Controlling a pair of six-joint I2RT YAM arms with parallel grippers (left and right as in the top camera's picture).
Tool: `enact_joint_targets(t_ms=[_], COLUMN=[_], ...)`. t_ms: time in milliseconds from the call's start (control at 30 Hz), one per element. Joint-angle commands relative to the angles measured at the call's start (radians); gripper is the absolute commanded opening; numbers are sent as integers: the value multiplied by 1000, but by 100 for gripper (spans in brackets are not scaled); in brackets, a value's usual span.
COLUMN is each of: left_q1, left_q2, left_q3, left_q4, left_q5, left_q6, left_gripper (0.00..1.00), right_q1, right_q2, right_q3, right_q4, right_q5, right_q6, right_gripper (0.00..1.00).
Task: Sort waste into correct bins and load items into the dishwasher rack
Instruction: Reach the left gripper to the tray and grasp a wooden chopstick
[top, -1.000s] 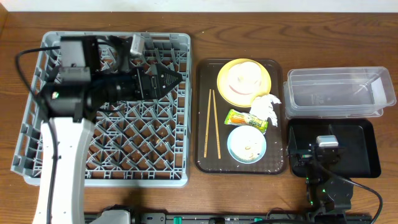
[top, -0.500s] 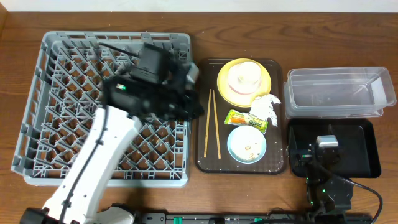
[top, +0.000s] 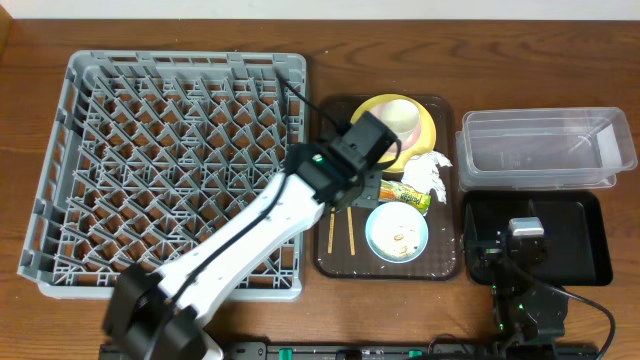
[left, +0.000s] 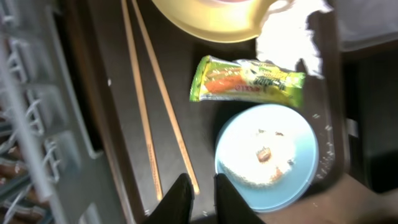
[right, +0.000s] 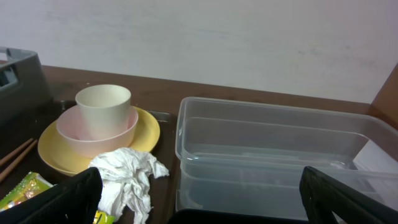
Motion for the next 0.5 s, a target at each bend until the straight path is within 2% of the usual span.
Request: enact_joint_targets(t_ms=[0, 33, 100, 133, 267, 467], left_q1=[1, 1, 1, 1, 1, 1], left_q2=[69, 85, 114, 128, 165, 223], left_q3=[-6, -6, -6, -6, -6, -6], left_q4=[28, 39, 65, 74, 88, 104], left_q5=[-50, -50, -50, -50, -50, -52], left_q6=[-18, -17, 0, 10, 9, 9], left_gripper=[26, 29, 44, 45, 43, 32], right_q1=[-9, -9, -9, -9, -9, -9], right_q2=[-1, -1, -1, -1, -1, -1], right_q3=[-2, -2, -1, -1, -1, -1], right_q4=[-4, -3, -3, -3, -3, -4], right_q5=[0, 0, 0, 0, 0, 0], right_q6=[-5, -5, -5, -5, -5, -5], right_gripper=[99, 99, 99, 99, 99, 99])
